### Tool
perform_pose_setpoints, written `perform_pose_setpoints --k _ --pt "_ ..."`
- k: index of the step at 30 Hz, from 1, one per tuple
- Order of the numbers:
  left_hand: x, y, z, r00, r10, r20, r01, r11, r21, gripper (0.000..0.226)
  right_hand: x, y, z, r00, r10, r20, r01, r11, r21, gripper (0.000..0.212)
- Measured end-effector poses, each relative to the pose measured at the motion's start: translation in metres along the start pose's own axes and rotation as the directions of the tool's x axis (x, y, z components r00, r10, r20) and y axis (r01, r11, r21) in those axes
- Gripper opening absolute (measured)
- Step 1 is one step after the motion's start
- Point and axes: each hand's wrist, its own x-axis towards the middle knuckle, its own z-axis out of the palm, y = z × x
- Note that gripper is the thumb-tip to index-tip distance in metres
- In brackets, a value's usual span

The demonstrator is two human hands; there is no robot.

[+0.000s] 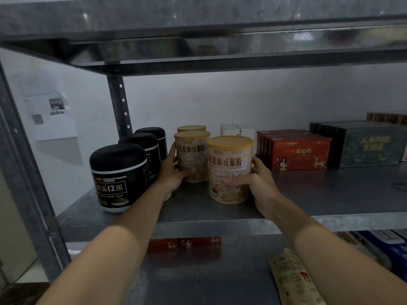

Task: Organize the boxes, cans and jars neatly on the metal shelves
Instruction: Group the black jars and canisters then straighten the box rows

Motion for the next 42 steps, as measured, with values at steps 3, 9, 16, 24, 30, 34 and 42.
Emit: perform_pose_setpoints --k 3,9,16,24,30,34,42 --pt "0.000 0.001 0.001 1.000 -0.003 0.009 0.003 1.000 0.010 0.103 0.000 0.001 -0.001 1.000 0.002 -0.001 -0.002 1.000 0.003 0.105" --pt "-0.012 0.009 -0.001 0.998 -0.044 -0.052 0.045 0.999 0.014 0.098 -0.001 0.000 0.000 1.000 -0.002 -0.002 0.002 1.000 0.008 0.105" --pt "-0.055 0.019 -0.012 0.999 -0.030 0.032 0.035 0.987 -0.158 0.083 -0.006 -0.005 0.008 0.997 0.004 0.083 0.000 0.999 -0.044 0.091" --pt "-0.064 0.026 -0.016 0.997 -0.021 0.070 0.037 0.971 -0.234 0.104 -0.006 -0.011 0.041 0.973 0.046 0.224 -0.017 0.992 -0.129 0.077" --pt "-0.066 0.025 -0.016 0.992 0.011 0.127 0.007 0.990 -0.143 0.096 -0.007 -0.009 0.061 0.946 -0.007 0.323 0.055 0.989 -0.139 0.054" --pt "-0.067 0.024 -0.019 0.994 -0.002 0.108 0.016 0.992 -0.125 0.100 -0.003 -0.004 0.063 0.947 -0.004 0.321 0.047 0.991 -0.125 0.057" --pt "-0.065 0.022 -0.015 0.998 0.003 0.057 0.003 0.996 -0.092 0.100 -0.003 -0.002 0.051 0.980 -0.011 0.198 0.013 1.000 -0.009 0.041"
